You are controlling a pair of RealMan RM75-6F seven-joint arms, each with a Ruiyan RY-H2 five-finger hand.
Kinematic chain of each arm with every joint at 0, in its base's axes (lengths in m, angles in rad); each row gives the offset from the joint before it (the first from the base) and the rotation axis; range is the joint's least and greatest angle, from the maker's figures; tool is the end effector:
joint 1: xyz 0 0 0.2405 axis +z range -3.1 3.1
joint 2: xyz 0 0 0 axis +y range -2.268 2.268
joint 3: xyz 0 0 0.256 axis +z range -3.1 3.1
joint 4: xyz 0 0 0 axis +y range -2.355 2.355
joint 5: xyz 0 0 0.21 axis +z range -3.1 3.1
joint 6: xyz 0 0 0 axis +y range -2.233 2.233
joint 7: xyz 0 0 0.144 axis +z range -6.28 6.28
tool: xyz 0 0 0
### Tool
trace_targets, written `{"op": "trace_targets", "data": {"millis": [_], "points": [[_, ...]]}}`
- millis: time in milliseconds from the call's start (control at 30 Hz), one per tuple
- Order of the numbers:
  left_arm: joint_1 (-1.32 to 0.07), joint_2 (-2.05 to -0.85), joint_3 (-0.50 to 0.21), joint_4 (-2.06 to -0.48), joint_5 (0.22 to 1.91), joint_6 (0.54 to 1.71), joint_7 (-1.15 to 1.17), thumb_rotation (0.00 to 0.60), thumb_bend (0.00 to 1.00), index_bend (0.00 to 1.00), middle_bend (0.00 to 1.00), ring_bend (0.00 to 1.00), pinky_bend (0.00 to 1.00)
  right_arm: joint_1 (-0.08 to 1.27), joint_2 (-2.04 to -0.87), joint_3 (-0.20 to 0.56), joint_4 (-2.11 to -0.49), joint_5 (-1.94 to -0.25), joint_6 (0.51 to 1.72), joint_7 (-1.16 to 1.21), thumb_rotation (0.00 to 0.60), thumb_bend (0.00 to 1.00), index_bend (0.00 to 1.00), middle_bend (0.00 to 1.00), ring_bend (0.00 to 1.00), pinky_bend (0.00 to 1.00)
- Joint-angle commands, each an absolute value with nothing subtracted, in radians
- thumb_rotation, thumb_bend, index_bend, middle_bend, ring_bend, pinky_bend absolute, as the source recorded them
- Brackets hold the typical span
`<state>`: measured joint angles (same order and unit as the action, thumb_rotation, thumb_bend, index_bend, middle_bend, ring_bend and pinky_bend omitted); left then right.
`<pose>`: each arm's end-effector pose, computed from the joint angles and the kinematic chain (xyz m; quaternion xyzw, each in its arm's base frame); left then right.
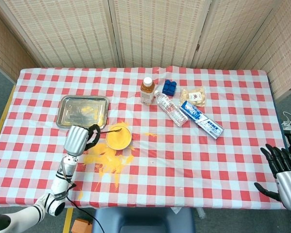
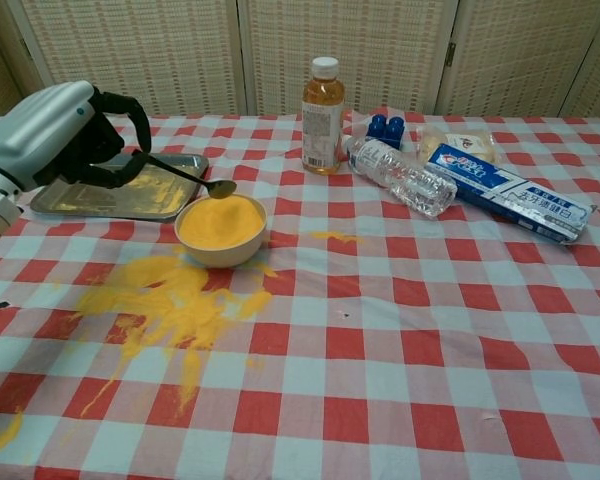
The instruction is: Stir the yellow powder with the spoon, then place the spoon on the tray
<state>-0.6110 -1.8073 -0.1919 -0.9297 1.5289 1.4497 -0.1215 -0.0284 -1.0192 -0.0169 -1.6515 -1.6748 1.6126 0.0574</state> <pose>-0.1876 0.3441 0.0035 -0.6176 -0.2709 -0.5752 0.4630 -0.3024 -0.1311 0.1841 0.6124 -0.3701 0.4047 0.5693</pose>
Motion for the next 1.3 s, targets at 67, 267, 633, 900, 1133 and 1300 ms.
{"op": "trace_targets", "data": {"millis": [67, 267, 633, 900, 1133, 1300], "points": [[-0.62, -1.785, -0.204, -0.969, 1.526, 1.448, -0.113, 0.6, 0.8, 0.79, 1.0, 1.0, 1.0, -0.027, -1.018, -0.016, -1.652, -1.671, 1.608, 0.06, 0.6, 0.06, 0.0, 0.0, 0.0, 0.0], [-0.678, -1.77, -0.259, -0.887, 1.502, 1.41, -0.126, 0.6, 0.79, 0.79, 1.0, 1.0, 1.0, -0.018, -1.017, -0.01, -1.652, -1.648, 1.586, 0.067, 0.6, 0.06, 0.0, 0.0, 0.0, 0.0], [-0.773, -1.82, -0.319, -0.54, 1.377, 1.16, -0.33, 0.6, 0.76, 0.79, 1.0, 1.0, 1.0, 0.003, -1.042, 0.011, -1.658, -1.586, 1.532, 0.013, 0.6, 0.06, 0.0, 0.0, 0.0, 0.0], [-0.823, -1.91, -0.329, -0.267, 1.315, 0.982, -0.466, 0.6, 0.65, 0.74, 1.0, 1.0, 1.0, 0.023, -1.061, 0.023, -1.657, -1.541, 1.484, -0.029, 0.6, 0.06, 0.0, 0.0, 0.0, 0.0], [-0.831, -1.927, -0.327, -0.202, 1.288, 0.874, -0.5, 0.6, 0.51, 0.07, 1.0, 1.0, 1.0, 0.032, -1.069, 0.028, -1.656, -1.519, 1.465, -0.048, 0.6, 0.06, 0.0, 0.0, 0.0, 0.0], [-0.829, -1.916, -0.319, -0.228, 1.276, 0.809, -0.482, 0.6, 0.43, 0.0, 1.0, 1.0, 1.0, 0.034, -1.07, 0.025, -1.659, -1.523, 1.464, -0.052, 0.6, 0.06, 0.0, 0.0, 0.0, 0.0]]}}
